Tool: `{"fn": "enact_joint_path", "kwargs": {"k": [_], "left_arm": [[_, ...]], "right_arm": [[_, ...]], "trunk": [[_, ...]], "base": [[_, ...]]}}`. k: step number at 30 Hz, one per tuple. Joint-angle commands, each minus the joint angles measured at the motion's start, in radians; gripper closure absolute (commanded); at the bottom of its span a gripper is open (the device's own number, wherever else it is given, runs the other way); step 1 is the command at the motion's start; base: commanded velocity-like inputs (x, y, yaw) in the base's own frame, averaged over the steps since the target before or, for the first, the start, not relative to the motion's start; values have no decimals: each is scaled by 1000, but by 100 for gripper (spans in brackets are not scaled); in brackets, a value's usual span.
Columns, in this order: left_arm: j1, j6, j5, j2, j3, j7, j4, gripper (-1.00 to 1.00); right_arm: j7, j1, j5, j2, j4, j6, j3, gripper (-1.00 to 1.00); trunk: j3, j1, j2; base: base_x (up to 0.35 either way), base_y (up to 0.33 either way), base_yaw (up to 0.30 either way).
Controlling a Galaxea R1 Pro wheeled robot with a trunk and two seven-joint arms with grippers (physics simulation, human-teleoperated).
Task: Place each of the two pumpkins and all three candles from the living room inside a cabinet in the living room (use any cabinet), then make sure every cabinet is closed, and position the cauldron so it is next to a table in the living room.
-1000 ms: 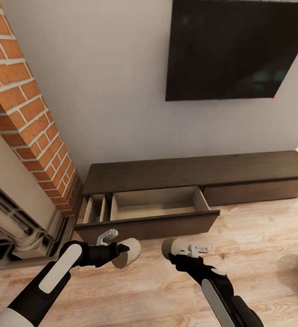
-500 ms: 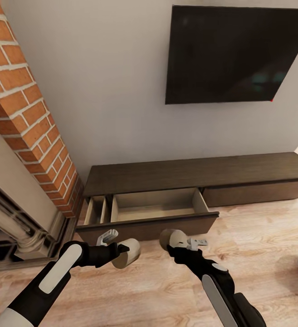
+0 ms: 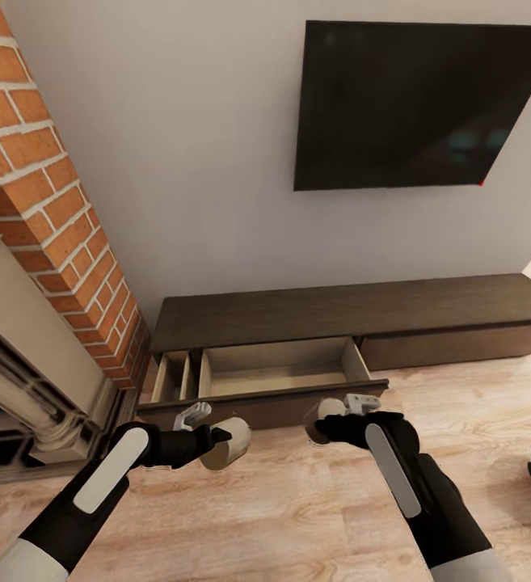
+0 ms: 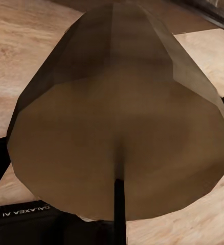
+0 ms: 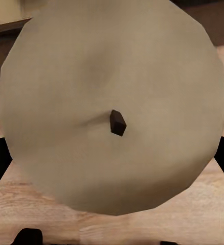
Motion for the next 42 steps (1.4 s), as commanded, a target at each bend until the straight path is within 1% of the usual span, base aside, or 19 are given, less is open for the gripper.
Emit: {"fn": "enact_joint_path", "kwargs": {"k": [1,3,4,6,11,12,14,16,19,27,33,39,42], "left_arm": [[-9,0,2,1,-1,13,0,100],[-33,0,-20,0,1,39,2,100],[-39,0,-25,-1,1,49,2,100],[-64,0,-35,-3,3,92,7,100],[-123,0,-42,-7,5,190,34,100],[-131,0,-42,-10,5,198,40,100],[-161,0,-44,-22,4,217,68,100],[-185,0,-47,-30,4,225,91,100],[-197,-4,-48,-32,4,228,97,100],[-201,-7,-48,-35,4,229,99,100],[-202,-7,-47,-52,2,228,97,100],[-202,-9,-49,-63,-3,228,95,100],[-202,-9,-57,-67,-4,228,96,100]], "right_arm": [[-13,-15,-15,0,11,4,0,100],[-16,-37,-14,0,26,5,-2,100],[-17,-44,-14,0,29,5,-2,100],[-18,-79,-13,0,58,4,-2,100],[-20,-147,-9,0,167,-13,-3,100],[-20,-153,-9,0,174,-17,-3,100],[-21,-175,-9,0,195,-29,-3,100],[-21,-194,-9,0,204,-34,-3,100],[-22,-211,-9,0,207,-36,-3,100],[-20,-222,-10,0,211,-46,-3,100],[-20,-223,-7,0,211,-51,-2,100],[-20,-223,-4,0,211,-52,0,100],[-20,-223,-4,0,211,-52,1,100]], "trunk": [[2,-4,7],[8,-12,21],[12,-15,28],[18,-23,42],[34,-42,77],[37,-46,84],[43,-54,98],[49,-61,112],[59,-73,133],[59,-73,133],[59,-73,133],[59,-73,133],[59,-73,133]], "base": [[0,0,0],[0,0,0],[0,0,0],[0,0,0],[0,0,0],[0,0,0],[0,0,0],[0,0,0],[0,0,0],[1,0,0],[142,-39,0],[128,-81,0],[203,-179,0]]}}
